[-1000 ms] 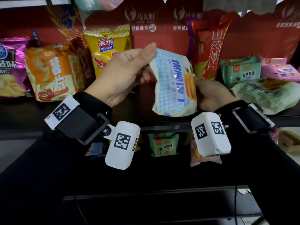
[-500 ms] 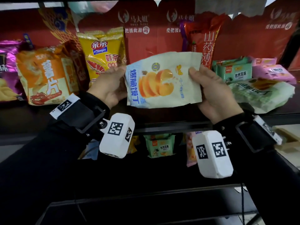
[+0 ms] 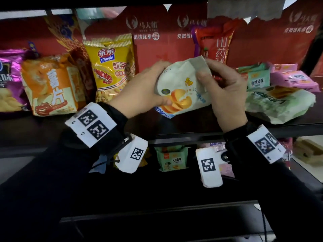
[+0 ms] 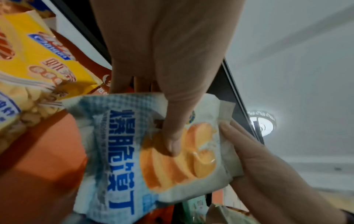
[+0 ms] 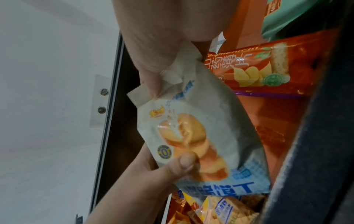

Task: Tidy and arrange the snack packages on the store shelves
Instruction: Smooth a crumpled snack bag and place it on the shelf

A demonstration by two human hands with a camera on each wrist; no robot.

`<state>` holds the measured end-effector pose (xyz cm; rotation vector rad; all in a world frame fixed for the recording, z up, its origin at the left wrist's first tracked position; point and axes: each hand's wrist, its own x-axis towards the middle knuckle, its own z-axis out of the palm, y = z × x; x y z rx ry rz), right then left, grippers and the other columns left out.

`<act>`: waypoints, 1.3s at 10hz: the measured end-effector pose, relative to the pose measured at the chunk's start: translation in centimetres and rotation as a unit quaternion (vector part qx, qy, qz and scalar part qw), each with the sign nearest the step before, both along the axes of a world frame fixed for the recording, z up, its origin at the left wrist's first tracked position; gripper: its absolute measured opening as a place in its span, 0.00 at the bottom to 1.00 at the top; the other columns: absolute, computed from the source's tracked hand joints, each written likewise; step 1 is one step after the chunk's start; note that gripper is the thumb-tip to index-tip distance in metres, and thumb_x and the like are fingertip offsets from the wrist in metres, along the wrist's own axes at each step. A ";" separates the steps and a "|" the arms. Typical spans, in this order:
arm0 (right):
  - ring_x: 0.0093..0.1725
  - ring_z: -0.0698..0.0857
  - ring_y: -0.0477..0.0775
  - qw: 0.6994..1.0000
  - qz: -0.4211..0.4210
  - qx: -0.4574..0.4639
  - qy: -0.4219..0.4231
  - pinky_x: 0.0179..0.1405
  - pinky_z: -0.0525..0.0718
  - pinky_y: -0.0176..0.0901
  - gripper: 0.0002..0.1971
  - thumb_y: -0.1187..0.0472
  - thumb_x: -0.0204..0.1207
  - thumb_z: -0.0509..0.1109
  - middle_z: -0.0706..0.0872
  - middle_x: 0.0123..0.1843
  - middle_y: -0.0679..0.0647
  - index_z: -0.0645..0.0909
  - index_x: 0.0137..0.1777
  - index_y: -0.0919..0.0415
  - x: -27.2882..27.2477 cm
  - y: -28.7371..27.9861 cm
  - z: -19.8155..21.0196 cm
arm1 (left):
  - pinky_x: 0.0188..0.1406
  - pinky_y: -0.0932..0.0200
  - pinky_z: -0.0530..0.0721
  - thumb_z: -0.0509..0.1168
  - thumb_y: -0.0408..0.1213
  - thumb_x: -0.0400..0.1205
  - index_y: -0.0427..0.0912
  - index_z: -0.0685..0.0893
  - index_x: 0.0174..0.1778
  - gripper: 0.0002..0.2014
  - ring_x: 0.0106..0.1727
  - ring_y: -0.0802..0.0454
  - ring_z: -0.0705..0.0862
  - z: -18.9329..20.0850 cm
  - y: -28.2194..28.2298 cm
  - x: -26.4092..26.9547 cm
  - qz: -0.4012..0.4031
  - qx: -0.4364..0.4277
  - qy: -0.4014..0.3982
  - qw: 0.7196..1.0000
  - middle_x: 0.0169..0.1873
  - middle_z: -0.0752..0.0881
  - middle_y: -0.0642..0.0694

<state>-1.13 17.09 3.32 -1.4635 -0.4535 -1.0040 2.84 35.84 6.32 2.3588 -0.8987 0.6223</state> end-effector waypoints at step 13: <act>0.41 0.86 0.57 0.882 -0.283 -0.369 0.070 0.37 0.80 0.43 0.10 0.59 0.77 0.67 0.89 0.38 0.53 0.88 0.42 0.60 -2.6 -5.7 -7.8 | 0.52 0.63 0.81 0.70 0.50 0.80 0.45 0.78 0.71 0.25 0.63 0.54 0.81 4.5 -13.8 2.3 -0.022 -0.070 0.178 0.981 0.64 0.82 0.50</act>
